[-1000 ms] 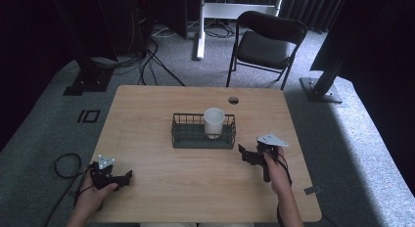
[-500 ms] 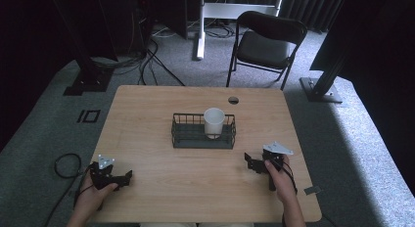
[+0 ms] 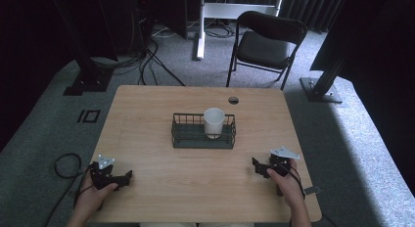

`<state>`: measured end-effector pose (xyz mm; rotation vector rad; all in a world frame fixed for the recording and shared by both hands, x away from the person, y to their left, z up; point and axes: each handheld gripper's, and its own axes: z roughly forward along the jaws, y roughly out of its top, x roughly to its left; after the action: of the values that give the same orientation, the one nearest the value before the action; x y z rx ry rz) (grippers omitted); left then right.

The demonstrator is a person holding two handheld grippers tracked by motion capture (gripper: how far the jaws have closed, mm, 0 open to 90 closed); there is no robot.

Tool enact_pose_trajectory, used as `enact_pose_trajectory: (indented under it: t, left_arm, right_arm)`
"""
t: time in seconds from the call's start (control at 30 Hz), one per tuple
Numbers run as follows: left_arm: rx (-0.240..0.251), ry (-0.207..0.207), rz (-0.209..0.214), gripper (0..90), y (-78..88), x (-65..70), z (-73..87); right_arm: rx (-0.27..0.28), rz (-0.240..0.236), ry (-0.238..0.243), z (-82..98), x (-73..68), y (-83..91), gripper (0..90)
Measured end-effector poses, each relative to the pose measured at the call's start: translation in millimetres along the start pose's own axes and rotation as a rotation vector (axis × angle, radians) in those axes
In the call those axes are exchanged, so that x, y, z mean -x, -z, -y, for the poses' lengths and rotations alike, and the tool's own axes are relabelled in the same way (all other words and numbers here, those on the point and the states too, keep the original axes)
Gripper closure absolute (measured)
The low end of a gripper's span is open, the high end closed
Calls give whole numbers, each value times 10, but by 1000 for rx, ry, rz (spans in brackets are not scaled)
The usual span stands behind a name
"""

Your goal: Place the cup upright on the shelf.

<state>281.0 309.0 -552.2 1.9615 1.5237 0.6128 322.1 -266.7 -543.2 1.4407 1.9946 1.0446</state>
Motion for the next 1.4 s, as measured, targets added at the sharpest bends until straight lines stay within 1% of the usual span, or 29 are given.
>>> enact_pose_trajectory:
  t: [0.13,0.27,0.33,0.4,0.5,0.6,0.63,0.7,0.83,1.4]
  left_arm:
    - [0,0,0,0,0,0,0]
    - [0,0,0,0,0,0,0]
    - [0,0,0,0,0,0,0]
    - [-1,-2,0,0,1,-1,0]
    - [1,0,0,0,0,0,0]
    - [0,0,0,0,0,0,0]
    - [1,1,0,0,0,0,0]
    - [0,0,0,0,0,0,0]
    - [0,0,0,0,0,0,0]
    - [0,0,0,0,0,0,0]
  right_arm:
    - [-14,16,-2,15,49,27,127]
    - [-28,49,1,38,112,56,126]
    - [-37,58,-10,60,150,60,126]
    - [-51,77,-4,80,179,59,126]
    - [-73,84,-9,105,203,55,124]
    - [-96,94,5,135,216,38,124]
    - [-105,94,8,144,219,32,114]
    - [-108,96,-10,147,229,34,114]
    - [-108,96,-14,148,235,36,115]
    - [-108,95,-15,150,236,36,114]
